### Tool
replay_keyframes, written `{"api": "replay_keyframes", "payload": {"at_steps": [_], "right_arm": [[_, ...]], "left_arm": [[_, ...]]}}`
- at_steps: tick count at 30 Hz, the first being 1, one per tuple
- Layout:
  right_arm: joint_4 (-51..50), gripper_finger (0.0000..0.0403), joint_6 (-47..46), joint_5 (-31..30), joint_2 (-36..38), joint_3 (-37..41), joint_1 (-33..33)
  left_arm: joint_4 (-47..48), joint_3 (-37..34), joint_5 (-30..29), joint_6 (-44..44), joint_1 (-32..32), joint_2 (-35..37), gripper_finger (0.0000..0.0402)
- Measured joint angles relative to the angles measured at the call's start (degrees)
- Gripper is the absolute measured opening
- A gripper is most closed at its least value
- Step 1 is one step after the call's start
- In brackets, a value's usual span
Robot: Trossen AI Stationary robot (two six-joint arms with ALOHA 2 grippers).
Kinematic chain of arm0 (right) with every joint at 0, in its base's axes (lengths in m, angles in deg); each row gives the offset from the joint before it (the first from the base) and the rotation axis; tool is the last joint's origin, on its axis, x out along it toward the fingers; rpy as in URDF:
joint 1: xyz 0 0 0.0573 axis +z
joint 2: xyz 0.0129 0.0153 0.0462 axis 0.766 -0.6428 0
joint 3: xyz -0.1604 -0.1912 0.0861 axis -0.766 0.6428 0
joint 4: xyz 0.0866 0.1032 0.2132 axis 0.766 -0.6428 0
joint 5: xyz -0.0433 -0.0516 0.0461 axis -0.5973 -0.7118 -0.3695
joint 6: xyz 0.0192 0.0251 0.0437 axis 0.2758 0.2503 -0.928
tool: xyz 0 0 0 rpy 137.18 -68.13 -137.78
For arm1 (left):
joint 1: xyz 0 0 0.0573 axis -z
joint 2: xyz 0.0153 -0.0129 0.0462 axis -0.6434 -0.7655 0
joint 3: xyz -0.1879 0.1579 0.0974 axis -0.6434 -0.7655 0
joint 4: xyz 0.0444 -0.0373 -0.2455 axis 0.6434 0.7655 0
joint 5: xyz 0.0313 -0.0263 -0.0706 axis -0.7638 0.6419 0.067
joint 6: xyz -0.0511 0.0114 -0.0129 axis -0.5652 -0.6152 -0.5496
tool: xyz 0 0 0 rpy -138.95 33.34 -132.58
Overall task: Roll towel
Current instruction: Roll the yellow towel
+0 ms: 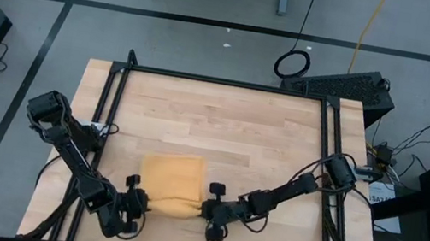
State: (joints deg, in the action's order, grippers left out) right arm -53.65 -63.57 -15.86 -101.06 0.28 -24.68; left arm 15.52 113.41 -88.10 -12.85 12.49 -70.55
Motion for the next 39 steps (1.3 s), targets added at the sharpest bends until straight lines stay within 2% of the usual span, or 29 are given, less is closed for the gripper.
{"api": "replay_keyframes", "payload": {"at_steps": [2, 3, 9, 12, 17, 24, 30, 36, 39], "right_arm": [[-2.35, 0.0023, -4.12, 0.6, 0.79, 0.02, 0.92], [-3.45, 0.002, -6.13, 0.77, 1.2, 0.03, 1.38], [-4.69, 0.005, -18.49, 1.37, 2.48, 0.25, 3.3], [-4.42, 0.005, -22.68, 3.41, 2.48, 0.25, 3.38], [-2.6, 0.0032, -27.11, 12.99, 2.45, 0.28, 1.76], [-1.03, 0.0038, -34.13, 20.47, 2.3, 0.36, -2.55], [-0.84, 0.0036, -35.9, 21.46, 2.3, 0.36, -4.85], [-0.74, 0.0037, -36.14, 21.87, 2.3, 0.36, -5.24], [-0.71, 0.0038, -36.58, 21.92, 2.3, 0.34, -5.24]], "left_arm": [[3.18, 0.0, -0.73, 0.83, -0.96, 0.35, 0.0141], [4.91, 0.0, -1.46, 0.99, -1.33, 0.63, 0.0156], [9.96, 0.83, -3.45, 2.03, -2.39, 4.9, 0.0227], [9.26, 1.29, -7.47, 5.92, -1.46, 6.95, 0.0245], [3.04, 1.38, -13.59, 14.16, 1.6, 6.76, 0.0249], [-9.46, 1.38, -15.33, 20.24, 4.76, 1.34, 0.025], [-20.19, 1.36, -15.5, 26.26, 6.66, -4.25, 0.025], [-19.37, 1.36, -19.36, 26.11, 6.8, -9.27, 0.025], [-18.71, 1.36, -19.28, 24.7, 6.04, -10.7, 0.0252]]}}
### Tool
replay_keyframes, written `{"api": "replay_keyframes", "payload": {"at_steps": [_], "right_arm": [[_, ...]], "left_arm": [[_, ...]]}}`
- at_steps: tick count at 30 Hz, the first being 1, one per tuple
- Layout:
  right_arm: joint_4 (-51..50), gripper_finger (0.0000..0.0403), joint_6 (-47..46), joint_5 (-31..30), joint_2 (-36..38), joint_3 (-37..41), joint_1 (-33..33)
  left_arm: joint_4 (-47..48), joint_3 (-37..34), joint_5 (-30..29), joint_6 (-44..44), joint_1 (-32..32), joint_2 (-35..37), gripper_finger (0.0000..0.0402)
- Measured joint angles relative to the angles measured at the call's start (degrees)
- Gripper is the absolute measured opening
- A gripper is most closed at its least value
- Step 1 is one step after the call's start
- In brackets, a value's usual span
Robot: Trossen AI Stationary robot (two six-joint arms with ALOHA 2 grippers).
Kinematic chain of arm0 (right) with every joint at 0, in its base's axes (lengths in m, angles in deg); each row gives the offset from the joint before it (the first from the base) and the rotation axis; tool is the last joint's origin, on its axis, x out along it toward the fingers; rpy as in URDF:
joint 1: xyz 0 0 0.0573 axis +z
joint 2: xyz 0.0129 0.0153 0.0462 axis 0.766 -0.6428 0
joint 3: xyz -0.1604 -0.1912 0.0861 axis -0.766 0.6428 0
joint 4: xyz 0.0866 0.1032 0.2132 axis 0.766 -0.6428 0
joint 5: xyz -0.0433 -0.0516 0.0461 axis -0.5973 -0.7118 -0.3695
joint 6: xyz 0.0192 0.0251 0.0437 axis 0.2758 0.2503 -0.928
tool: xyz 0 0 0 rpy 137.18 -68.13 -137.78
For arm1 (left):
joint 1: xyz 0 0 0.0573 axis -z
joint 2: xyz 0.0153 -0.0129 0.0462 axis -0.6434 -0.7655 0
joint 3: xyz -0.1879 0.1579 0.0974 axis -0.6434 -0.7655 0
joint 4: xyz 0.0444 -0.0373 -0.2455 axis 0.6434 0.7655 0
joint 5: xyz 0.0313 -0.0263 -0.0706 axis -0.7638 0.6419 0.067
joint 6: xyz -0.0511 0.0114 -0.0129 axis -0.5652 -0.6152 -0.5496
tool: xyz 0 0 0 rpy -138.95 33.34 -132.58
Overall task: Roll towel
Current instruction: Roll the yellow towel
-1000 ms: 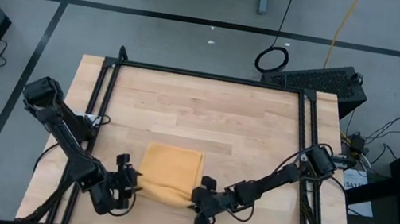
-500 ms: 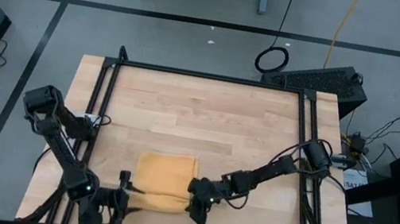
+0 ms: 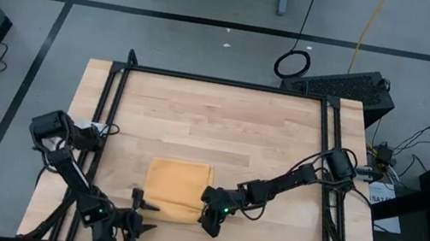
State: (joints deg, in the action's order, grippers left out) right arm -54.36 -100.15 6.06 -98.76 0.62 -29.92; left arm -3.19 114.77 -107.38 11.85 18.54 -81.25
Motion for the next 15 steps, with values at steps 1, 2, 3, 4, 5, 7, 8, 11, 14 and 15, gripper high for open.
{"api": "replay_keyframes", "payload": {"at_steps": [1, 2, 3, 4, 5, 7, 8, 11, 14, 15], "right_arm": [[0.01, 0.0038, -0.03, 0.01, 0.0, 0.0, 0.0], [0.01, 0.0038, -0.1, 0.04, 0.0, 0.0, 0.0], [0.01, 0.0038, -0.14, 0.14, 0.0, 0.0, 0.0], [0.03, 0.0038, -0.2, 0.18, 0.0, 0.0, 0.0], [0.04, 0.0038, -0.22, 0.2, 0.0, 0.0, 0.0], [0.05, 0.0038, -0.24, 0.23, 0.0, 0.0, 0.0], [0.07, 0.0038, -0.26, 0.36, 0.0, 0.0, 0.0], [0.12, 0.0038, -0.56, 1.28, 0.0, -0.02, 0.01], [0.66, 0.0038, -1.25, 1.46, 0.0, -0.04, 0.29], [1.07, 0.0039, -1.35, 1.46, 0.0, -0.02, 0.41]], "left_arm": [[1.0, 0.0, 0.29, -1.06, -0.29, -0.48, 0.0254], [1.87, 0.0, 0.54, -2.0, -0.57, -1.0, 0.0258], [2.74, 0.0, 0.8, -2.97, -0.81, -1.59, 0.0262], [3.86, 0.0, 0.83, -3.65, -0.97, -2.22, 0.0267], [5.14, 0.0, 0.9, -4.36, -1.08, -2.81, 0.0272], [6.78, -0.01, 1.16, -4.7, -1.41, -3.87, 0.028], [7.08, 0.06, 1.09, -5.24, -1.57, -4.22, 0.0282], [8.73, 0.2, 1.34, -7.75, -2.28, -4.7, 0.0281], [10.41, 0.26, 3.34, -7.97, -2.92, -4.67, 0.0264], [11.14, 0.26, 3.56, -7.98, -2.92, -4.68, 0.0252]]}}
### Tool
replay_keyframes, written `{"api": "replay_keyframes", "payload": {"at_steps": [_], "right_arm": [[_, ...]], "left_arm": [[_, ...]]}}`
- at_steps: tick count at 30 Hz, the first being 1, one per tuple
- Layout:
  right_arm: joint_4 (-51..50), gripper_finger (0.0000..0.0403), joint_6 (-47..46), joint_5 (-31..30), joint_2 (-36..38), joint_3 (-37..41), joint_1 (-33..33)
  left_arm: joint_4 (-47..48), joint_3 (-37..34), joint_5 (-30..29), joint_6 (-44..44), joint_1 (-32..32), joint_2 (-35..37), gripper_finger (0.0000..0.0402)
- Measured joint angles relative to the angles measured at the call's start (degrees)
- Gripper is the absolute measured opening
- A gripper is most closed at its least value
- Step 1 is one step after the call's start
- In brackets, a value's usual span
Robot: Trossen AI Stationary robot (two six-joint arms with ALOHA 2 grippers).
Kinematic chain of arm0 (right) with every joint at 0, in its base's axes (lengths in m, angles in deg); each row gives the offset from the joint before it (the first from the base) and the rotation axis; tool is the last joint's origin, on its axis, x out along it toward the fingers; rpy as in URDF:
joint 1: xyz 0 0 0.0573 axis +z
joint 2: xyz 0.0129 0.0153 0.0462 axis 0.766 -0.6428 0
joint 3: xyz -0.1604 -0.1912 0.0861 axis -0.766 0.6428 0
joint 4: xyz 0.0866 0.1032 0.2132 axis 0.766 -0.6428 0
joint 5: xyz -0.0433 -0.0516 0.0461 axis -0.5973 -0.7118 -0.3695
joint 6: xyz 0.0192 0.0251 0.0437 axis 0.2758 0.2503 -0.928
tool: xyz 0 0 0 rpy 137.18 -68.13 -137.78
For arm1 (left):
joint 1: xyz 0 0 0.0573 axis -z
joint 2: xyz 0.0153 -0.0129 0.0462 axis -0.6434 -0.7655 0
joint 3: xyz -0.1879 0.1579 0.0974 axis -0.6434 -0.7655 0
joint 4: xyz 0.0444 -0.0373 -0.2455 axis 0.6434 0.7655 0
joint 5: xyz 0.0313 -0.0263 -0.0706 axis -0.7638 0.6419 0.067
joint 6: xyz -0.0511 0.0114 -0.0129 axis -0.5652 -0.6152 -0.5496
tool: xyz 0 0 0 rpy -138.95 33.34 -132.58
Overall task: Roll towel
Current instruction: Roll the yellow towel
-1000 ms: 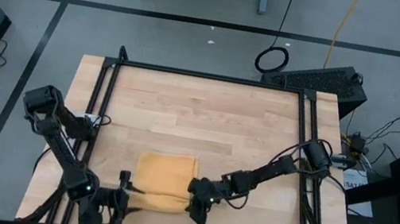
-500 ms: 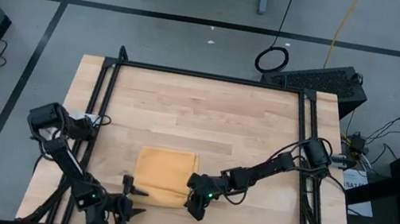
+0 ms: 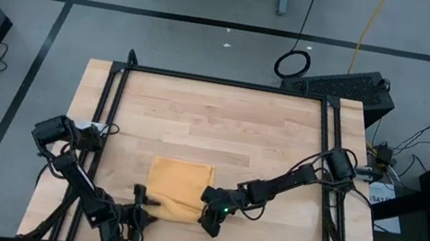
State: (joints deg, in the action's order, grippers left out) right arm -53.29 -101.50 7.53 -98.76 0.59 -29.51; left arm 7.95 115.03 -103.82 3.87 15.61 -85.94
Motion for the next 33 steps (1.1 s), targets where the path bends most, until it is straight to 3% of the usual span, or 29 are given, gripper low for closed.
{"api": "replay_keyframes", "payload": {"at_steps": [3, 6, 9, 14, 21, 29, 33], "right_arm": [[2.06, 0.0047, 0.36, -0.07, -0.06, 0.07, 0.4], [3.39, 0.0071, 2.79, -0.4, 0.32, 0.07, 0.83], [3.29, 0.0108, 10.7, -1.37, 1.89, 0.07, 1.28], [3.59, 0.018, 26.4, -2.27, 3.99, 0.09, 3.07], [8.56, 0.0252, 41.8, -18.37, 3.96, 0.07, 9.31], [9.41, 0.0271, 63.95, -29.42, 3.78, 0.07, 14.38], [11.54, 0.0271, 69.36, -30.04, 2.55, 0.01, 13.28]], "left_arm": [[1.99, 0.07, 0.6, 0.06, 0.05, -0.05, 0.0192], [4.25, -0.04, 0.59, 0.89, 0.72, 0.28, 0.0099], [6.23, -0.44, 0.42, 1.84, 1.76, 1.79, 0.0022], [11.32, -0.55, 1.03, -4.23, 3.42, 5.36, 0.0032], [12.38, -0.9, 1.36, -10.2, 4.39, 7.64, 0.0017], [12.11, -0.87, 5.4, -10.22, 2.08, 11.74, 0.0018], [11.95, -0.87, 7.0, -10.88, 1.14, 12.79, 0.0019]]}}
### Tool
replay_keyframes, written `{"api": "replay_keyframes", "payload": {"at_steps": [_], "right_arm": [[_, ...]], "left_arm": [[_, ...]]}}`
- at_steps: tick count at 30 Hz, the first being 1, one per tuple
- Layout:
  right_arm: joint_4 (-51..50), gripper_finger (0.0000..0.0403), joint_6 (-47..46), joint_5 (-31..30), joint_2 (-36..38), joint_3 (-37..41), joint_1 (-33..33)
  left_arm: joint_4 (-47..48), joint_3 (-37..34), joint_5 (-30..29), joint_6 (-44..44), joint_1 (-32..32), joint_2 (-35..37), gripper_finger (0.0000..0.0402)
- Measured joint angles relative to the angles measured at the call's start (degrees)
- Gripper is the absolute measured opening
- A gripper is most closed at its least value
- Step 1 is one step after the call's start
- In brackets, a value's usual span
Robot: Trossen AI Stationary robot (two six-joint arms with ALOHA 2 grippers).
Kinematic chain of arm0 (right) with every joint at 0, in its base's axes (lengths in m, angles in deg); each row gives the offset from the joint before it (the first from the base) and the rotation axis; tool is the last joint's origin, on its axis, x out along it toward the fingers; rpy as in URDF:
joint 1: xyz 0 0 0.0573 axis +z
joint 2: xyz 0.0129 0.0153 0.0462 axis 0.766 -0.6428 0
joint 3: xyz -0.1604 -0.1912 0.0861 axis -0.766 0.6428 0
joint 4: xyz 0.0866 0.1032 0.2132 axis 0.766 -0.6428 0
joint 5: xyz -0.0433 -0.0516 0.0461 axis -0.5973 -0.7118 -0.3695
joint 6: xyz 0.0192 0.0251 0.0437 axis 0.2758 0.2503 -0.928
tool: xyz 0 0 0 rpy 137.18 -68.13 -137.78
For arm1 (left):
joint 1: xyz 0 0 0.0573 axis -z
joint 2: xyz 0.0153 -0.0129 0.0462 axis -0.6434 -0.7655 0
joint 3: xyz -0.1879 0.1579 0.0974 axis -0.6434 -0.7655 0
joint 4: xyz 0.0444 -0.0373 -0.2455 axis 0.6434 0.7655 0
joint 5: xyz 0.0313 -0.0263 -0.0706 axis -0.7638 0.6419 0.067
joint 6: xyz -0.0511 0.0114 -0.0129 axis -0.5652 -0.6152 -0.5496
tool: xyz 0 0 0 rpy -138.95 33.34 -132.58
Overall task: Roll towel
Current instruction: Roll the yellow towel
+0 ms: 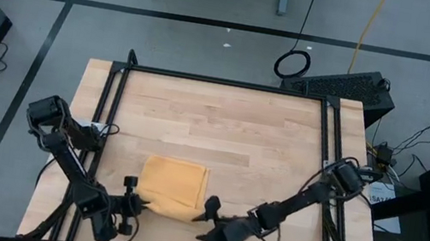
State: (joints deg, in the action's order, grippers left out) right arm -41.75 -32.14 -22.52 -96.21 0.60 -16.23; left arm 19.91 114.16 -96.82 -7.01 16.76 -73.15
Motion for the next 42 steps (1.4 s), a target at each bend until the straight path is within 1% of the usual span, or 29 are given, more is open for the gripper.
{"api": "replay_keyframes", "payload": {"at_steps": [5, 7, 9, 15, 19, 23, 28, 31, 33, 35, 38, 42], "right_arm": [[3.04, 0.0272, 1.45, -0.57, -4.99, 0.04, -2.47], [4.39, 0.0273, 1.61, -3.42, -6.24, 0.04, -3.0], [5.34, 0.0273, 2.47, -5.49, -6.93, 0.04, -3.55], [7.44, 0.0273, 1.54, -5.76, -7.29, 0.01, -5.58], [7.55, 0.0273, -0.68, -2.61, -7.29, 0.01, -7.93], [5.52, 0.0273, -3.27, 4.86, -7.27, 0.01, -10.58], [3.31, 0.0273, -6.64, 6.75, -7.27, -0.03, -12.43], [1.57, 0.0271, -9.52, 9.14, -7.27, -0.03, -14.35], [0.12, 0.0266, -12.44, 9.94, -7.24, -0.06, -15.4], [-1.37, 0.0255, -14.81, 10.63, -7.09, -0.1, -16.13], [-2.88, 0.0228, -18.41, 13.67, -6.98, -0.19, -17.08], [-4.6, 0.0182, -24.78, 17.61, -6.79, -0.34, -17.47]], "left_arm": [[0.05, 0.05, 2.64, -2.99, -0.44, 0.12, 0.0019], [0.0, 0.06, 4.41, -4.36, -0.55, 0.12, 0.0019], [0.04, 0.08, 5.39, -5.35, -0.55, 0.11, 0.0019], [0.02, 0.1, 6.21, -5.35, -0.82, 0.12, 0.0019], [0.43, 0.1, 7.41, -5.28, -1.76, 0.12, 0.0019], [1.08, 0.1, 7.64, -5.3, -2.42, 0.12, 0.0019], [1.33, 0.1, 7.61, -3.11, -2.5, 0.12, 0.0019], [1.44, 0.13, 5.78, -2.24, -2.5, 0.12, 0.0022], [1.51, 0.13, 3.31, -3.66, -2.5, 0.12, 0.0032], [1.53, 0.13, 2.2, -5.12, -2.7, 0.12, 0.0049], [1.52, 0.13, 2.24, -6.72, -2.78, 0.12, 0.0086], [1.89, 0.57, 2.24, -6.77, -2.5, 0.12, 0.0141]]}}
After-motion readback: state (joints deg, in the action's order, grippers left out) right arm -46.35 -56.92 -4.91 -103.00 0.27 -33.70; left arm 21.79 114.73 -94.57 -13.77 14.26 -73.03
